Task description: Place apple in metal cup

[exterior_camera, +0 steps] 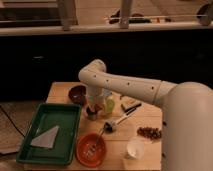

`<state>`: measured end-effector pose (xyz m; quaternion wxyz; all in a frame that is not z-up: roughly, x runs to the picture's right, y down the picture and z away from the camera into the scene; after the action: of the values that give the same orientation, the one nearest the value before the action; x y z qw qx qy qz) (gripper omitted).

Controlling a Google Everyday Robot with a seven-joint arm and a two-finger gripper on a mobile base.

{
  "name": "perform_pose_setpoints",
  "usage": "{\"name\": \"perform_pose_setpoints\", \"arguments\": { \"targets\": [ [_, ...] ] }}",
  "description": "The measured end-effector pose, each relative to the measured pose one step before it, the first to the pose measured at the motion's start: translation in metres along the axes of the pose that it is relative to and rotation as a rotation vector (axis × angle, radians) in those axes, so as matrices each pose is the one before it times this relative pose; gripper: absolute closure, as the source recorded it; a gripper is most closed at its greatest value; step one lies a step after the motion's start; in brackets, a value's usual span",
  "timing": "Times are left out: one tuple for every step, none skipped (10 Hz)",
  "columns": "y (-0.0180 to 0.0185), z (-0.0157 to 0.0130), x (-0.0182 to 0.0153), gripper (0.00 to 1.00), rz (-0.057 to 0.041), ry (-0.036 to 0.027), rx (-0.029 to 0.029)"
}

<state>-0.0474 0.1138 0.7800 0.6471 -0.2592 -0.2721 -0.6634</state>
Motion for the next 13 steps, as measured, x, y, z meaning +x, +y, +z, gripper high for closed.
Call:
{"name": "perform_pose_setpoints", "arguments": {
  "targets": [
    [-0.00205,-0.00136,-0.00077,1.0,-0.00643,0.00033,-0.00192],
    [-0.00287,-0.00115,-0.00108,1.0,-0.00994,-0.00342,-0.00164],
    [-0.00235,-0.00135,-0.00108,1.0,-0.00633,-0.0085,0.00117],
    [-0.0022,0.00029,-0.0008,1.0,-0.0048,-0.01109,-0.00079],
    [-0.00449,0.00012,-0.00141,1.0,-0.00398,-0.02294,0.00153],
    [-0.00219,0.00029,-0.00055,1.0,0.00096,-0.01805,0.00175],
    [-0.00074,0.00048,-0.00067,1.0,0.00654,-0.01839,0.00279],
    [-0.00066,0.00012,-0.00044,1.0,0.00573,-0.01159,0.00263],
    [-0.00235,-0.00019,-0.0007,1.0,0.00731,-0.01458,0.00233],
    [-0.00236,-0.00003,-0.00055,0.97,0.00647,-0.01339,0.00188],
    [-0.00132,-0.00016,-0.00044,0.91,0.00545,-0.00995,0.00145],
    [0.00039,-0.00151,-0.0004,0.79,0.01107,-0.01003,0.00228],
    [0.00029,-0.00074,0.00012,0.71,0.00699,-0.00586,0.00203]
  ]
}}
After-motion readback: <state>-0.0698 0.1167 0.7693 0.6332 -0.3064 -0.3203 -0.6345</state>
